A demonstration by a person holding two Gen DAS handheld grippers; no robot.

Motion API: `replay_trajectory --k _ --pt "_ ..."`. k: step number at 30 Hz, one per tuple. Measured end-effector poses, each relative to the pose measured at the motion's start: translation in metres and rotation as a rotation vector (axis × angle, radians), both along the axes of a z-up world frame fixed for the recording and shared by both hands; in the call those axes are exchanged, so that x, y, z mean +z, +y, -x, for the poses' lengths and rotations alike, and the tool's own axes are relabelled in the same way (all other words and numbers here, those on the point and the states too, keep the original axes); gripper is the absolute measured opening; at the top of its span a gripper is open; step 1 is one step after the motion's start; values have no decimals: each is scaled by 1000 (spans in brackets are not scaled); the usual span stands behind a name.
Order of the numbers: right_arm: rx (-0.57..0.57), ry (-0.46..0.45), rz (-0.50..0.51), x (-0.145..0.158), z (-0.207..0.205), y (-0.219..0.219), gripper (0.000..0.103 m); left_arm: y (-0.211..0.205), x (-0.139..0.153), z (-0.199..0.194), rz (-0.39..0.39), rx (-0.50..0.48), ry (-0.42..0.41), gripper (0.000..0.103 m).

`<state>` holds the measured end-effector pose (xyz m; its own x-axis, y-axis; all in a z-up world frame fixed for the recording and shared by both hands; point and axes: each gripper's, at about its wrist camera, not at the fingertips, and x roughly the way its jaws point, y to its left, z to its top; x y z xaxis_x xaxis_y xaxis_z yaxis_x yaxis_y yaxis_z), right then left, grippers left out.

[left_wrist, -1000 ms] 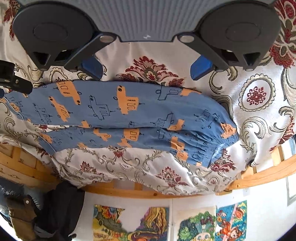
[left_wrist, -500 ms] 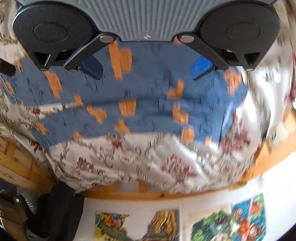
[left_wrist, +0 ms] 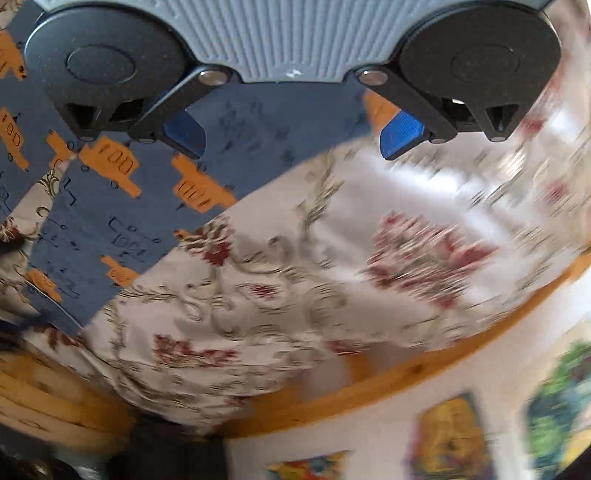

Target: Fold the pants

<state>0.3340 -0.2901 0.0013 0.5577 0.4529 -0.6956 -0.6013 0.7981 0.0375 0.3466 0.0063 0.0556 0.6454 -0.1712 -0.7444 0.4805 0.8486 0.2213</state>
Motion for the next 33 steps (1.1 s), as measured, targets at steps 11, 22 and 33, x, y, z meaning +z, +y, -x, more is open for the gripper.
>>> replay_trajectory --k 11,22,33 --pt "108 214 152 -57 -106 16 78 -18 -79 -116 0 -215 303 83" --pt "168 284 154 -69 -105 23 14 -25 -88 -100 -118 -255 273 18" --pt "30 60 245 -45 -81 34 2 -48 -65 -86 -173 -54 12 5"
